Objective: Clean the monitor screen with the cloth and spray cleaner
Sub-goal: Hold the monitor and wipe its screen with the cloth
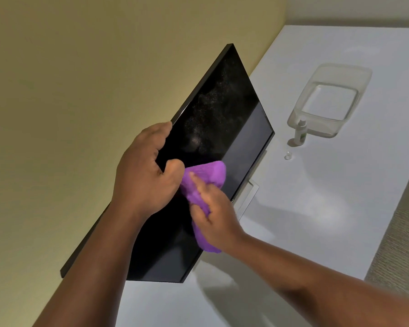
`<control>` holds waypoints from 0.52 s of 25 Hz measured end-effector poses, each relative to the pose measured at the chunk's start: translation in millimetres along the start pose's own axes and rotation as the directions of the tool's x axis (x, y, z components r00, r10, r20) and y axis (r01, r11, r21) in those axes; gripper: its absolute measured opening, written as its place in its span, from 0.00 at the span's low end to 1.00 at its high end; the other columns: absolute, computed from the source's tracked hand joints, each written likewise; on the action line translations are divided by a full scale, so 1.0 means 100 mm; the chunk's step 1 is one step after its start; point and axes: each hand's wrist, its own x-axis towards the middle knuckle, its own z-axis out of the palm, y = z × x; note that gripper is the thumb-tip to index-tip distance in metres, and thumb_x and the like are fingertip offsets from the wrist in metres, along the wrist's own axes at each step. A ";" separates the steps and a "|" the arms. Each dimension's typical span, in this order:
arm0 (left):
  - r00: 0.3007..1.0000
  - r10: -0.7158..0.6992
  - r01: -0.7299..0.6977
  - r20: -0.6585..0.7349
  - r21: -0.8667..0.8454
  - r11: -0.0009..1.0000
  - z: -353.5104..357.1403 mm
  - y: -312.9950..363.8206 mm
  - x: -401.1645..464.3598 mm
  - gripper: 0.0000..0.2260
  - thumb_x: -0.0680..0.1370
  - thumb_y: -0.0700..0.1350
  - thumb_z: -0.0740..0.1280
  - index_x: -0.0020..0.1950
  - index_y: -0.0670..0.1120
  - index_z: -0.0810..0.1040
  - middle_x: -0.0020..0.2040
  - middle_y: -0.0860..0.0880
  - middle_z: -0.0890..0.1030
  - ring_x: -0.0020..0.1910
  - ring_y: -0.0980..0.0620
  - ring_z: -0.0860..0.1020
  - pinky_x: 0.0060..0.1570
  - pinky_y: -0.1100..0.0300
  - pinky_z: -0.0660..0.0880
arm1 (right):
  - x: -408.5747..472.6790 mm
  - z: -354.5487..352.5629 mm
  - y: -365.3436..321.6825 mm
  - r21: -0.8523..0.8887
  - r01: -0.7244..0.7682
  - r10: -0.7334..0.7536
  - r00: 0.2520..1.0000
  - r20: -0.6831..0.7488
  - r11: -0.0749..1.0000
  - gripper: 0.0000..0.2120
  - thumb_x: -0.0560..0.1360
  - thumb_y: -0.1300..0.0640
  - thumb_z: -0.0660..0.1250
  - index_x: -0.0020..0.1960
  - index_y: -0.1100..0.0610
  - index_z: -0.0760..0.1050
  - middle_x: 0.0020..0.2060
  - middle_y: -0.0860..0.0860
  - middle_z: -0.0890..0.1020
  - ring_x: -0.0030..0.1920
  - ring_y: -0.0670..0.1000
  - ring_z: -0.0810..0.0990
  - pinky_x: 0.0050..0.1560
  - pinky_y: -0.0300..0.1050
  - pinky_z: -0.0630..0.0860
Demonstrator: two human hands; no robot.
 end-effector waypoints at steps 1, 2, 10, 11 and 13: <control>1.000 -0.005 0.005 0.004 -0.022 1.000 0.00 -0.02 -0.01 0.33 0.69 0.47 0.61 0.75 0.47 0.75 0.74 0.52 0.75 0.72 0.60 0.69 0.65 0.81 0.57 | -0.01 -0.06 0.09 0.051 -0.106 0.107 0.994 -0.029 0.993 0.30 0.79 0.63 0.65 0.79 0.49 0.64 0.56 0.44 0.76 0.53 0.40 0.74 0.56 0.29 0.69; 1.000 -0.013 0.014 0.011 -0.036 0.999 0.00 -0.03 -0.01 0.33 0.69 0.47 0.62 0.75 0.47 0.74 0.75 0.52 0.74 0.73 0.60 0.69 0.66 0.80 0.56 | 0.01 -0.13 0.15 0.089 -0.220 0.227 0.972 -0.068 0.971 0.30 0.81 0.62 0.65 0.80 0.48 0.61 0.63 0.43 0.74 0.59 0.39 0.74 0.59 0.28 0.70; 0.996 0.006 -0.002 0.086 -0.042 0.999 0.00 -0.04 -0.04 0.37 0.69 0.48 0.60 0.81 0.47 0.65 0.81 0.52 0.64 0.80 0.58 0.60 0.77 0.61 0.57 | -0.07 0.04 -0.01 0.094 -0.221 0.223 0.975 -0.014 0.971 0.29 0.81 0.47 0.65 0.78 0.43 0.59 0.71 0.30 0.67 0.69 0.31 0.66 0.69 0.30 0.65; 0.995 0.011 -0.008 0.100 -0.030 1.000 -0.01 -0.04 -0.04 0.38 0.69 0.48 0.60 0.81 0.47 0.64 0.82 0.52 0.62 0.81 0.58 0.59 0.78 0.62 0.56 | -0.14 0.01 0.05 0.091 -0.223 0.225 0.974 -0.002 0.970 0.28 0.81 0.50 0.65 0.79 0.44 0.60 0.71 0.34 0.69 0.70 0.35 0.69 0.70 0.36 0.68; 0.992 0.007 -0.008 0.130 0.006 1.000 -0.02 -0.04 -0.05 0.39 0.69 0.49 0.60 0.83 0.49 0.61 0.83 0.53 0.59 0.81 0.59 0.56 0.77 0.64 0.53 | -0.13 -0.08 0.16 0.101 -0.354 0.362 0.930 -0.069 0.930 0.28 0.83 0.54 0.63 0.80 0.48 0.59 0.73 0.45 0.71 0.69 0.49 0.73 0.69 0.51 0.74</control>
